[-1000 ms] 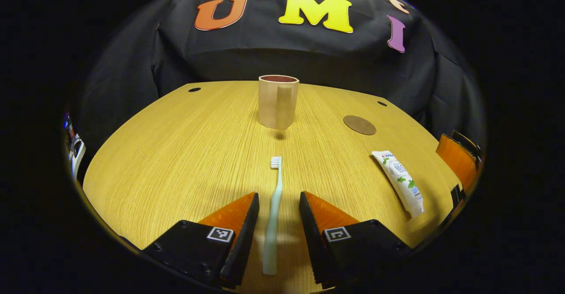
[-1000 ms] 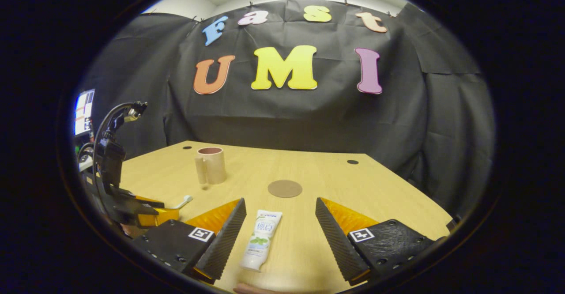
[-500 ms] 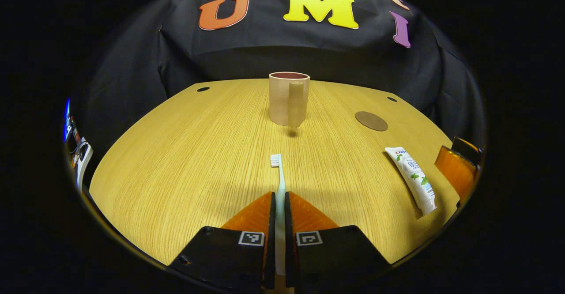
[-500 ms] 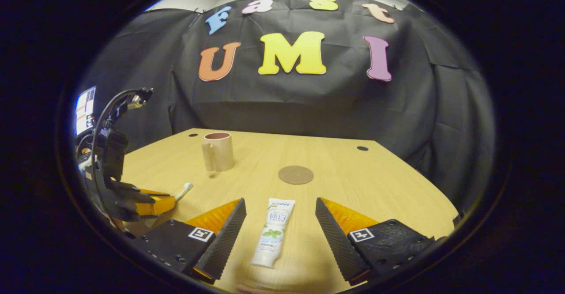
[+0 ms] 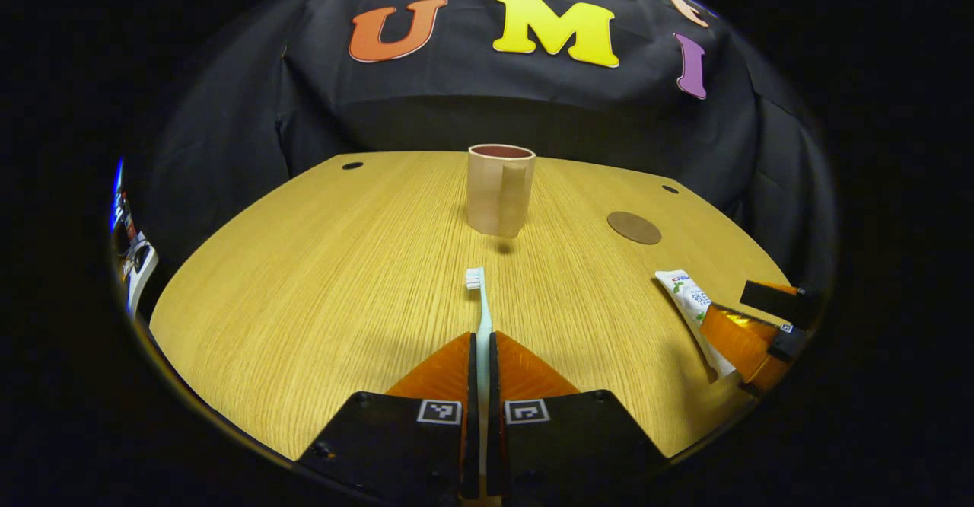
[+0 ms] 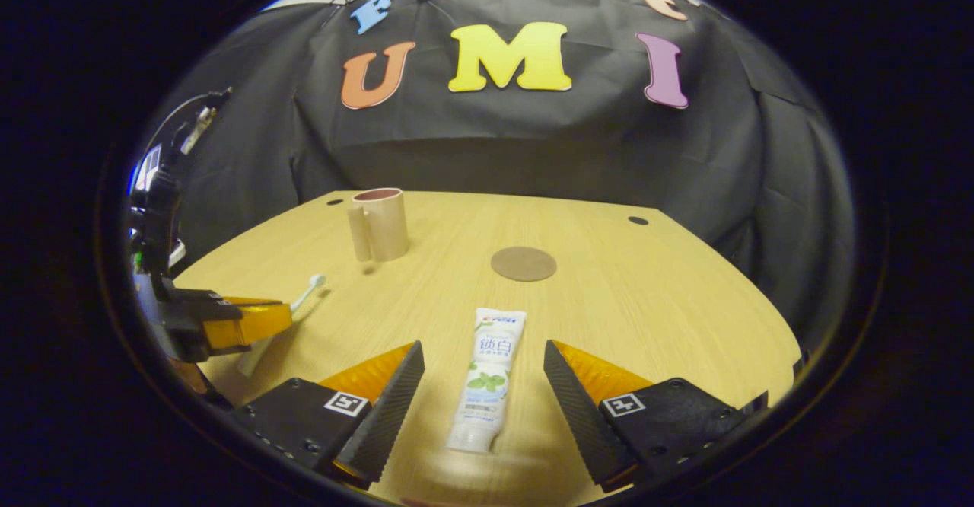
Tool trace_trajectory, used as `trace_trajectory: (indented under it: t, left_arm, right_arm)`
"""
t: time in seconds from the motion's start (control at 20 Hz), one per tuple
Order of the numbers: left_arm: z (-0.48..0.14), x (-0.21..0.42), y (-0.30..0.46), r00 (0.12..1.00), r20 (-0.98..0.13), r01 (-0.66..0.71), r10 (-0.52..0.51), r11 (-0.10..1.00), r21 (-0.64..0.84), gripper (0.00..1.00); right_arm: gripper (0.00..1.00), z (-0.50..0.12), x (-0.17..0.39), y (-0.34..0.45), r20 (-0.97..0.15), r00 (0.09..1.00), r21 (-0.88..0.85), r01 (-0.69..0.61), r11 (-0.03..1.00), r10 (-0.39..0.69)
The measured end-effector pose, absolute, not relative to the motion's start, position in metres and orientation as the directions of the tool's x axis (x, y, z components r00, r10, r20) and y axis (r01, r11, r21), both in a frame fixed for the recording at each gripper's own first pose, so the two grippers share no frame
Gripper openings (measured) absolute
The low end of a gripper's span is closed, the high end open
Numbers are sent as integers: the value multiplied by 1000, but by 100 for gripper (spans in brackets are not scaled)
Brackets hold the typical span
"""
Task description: Put the toothbrush and toothpaste on the desktop into the cup, then pick up the cup and place it on the coaster on the desktop.
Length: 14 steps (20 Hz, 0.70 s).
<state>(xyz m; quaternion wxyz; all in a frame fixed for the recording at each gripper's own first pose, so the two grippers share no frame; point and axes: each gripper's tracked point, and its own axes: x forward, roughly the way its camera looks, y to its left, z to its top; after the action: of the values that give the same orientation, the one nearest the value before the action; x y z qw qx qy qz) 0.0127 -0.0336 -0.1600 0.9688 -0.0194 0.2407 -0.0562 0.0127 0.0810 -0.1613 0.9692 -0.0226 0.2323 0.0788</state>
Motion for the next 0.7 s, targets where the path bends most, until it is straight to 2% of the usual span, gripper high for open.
trace_trajectory:
  t: [0.25, 0.3, 0.45, 0.55, 0.6, 0.65, 0.7]
  left_arm:
    - [-99, 13, -26, 954, -287, 81, -88, 996, -35, 6]
    - [-86, 12, -28, 963, -251, 85, -94, 995, -44, 7]
    - [-55, 10, -28, 978, -180, 98, -107, 993, -63, 7]
    - [-40, 12, -30, 981, -152, 117, -124, 992, -55, 7]
    - [-36, 14, -29, 982, -148, 116, -122, 992, -49, 7]
    - [-32, 16, -28, 982, -146, 114, -120, 992, -50, 7]
    - [-30, 18, -29, 981, -143, 120, -127, 991, -55, 7]
  right_arm:
    - [91, -180, 14, 86, -521, 842, 15, -153, 988, 138]
    - [83, -183, 16, 84, -530, 838, 14, -142, 990, 128]
    - [75, -192, 17, 81, -567, 817, 25, -114, 993, 108]
    - [66, -195, 18, 78, -575, 812, 20, -106, 994, 98]
    - [59, -193, 19, 78, -576, 812, 25, -104, 994, 99]
    - [58, -196, 20, 78, -576, 811, 25, -107, 994, 102]
    - [48, -194, 19, 78, -577, 810, 26, -108, 994, 103]
